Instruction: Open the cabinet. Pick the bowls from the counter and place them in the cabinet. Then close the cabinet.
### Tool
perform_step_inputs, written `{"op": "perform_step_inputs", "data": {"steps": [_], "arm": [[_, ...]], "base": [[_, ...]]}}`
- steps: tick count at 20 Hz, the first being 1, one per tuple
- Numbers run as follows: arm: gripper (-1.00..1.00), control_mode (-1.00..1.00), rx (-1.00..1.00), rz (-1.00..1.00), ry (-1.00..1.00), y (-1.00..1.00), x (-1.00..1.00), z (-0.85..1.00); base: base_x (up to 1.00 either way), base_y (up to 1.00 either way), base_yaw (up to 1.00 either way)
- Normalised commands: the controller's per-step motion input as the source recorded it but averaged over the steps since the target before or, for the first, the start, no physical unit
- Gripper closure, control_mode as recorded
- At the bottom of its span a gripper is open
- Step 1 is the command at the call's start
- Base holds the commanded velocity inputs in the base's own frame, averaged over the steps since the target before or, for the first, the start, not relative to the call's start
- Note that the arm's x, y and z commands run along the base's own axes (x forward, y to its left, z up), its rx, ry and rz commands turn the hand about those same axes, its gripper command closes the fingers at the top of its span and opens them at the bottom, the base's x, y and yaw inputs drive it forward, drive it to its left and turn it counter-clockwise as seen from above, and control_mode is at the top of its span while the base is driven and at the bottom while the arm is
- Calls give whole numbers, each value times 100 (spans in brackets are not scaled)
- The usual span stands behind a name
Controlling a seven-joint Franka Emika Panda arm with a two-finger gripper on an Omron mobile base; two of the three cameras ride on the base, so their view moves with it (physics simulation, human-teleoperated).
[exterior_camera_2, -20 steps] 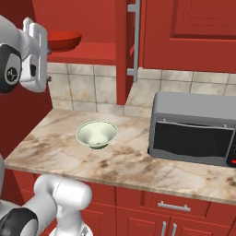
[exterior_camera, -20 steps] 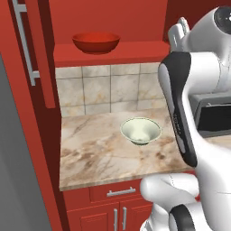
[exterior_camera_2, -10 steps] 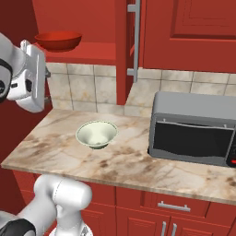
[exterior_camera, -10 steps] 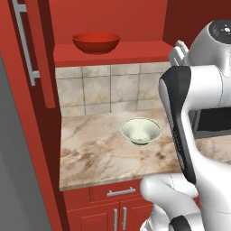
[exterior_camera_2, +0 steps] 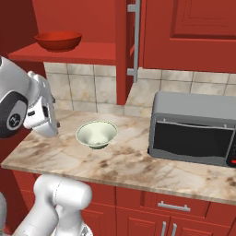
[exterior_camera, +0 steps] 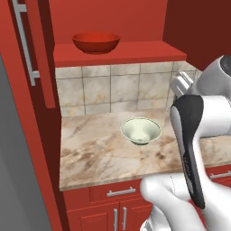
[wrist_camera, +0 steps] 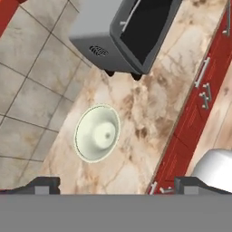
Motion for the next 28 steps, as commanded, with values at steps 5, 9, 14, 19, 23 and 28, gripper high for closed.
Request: {"op": "perform_step_inputs", "data": {"steps": [5,9,14,19,23,28], "arm": [[-100,-100,-1,25,14,-25,-2,-50],[-100,-100,-2,20,11,-9,0,-41],[-100,-100,-4,7,0,0,0,-38],[-100,-100,-3,2,0,0,0,-37],[-100,-100,-1,0,1,0,0,-31],[-100,-100,0,0,7,0,6,-31]], "base": [[0,0,0],[0,0,0],[0,0,0],[0,0,0],[0,0,0],[0,0,0]]}}
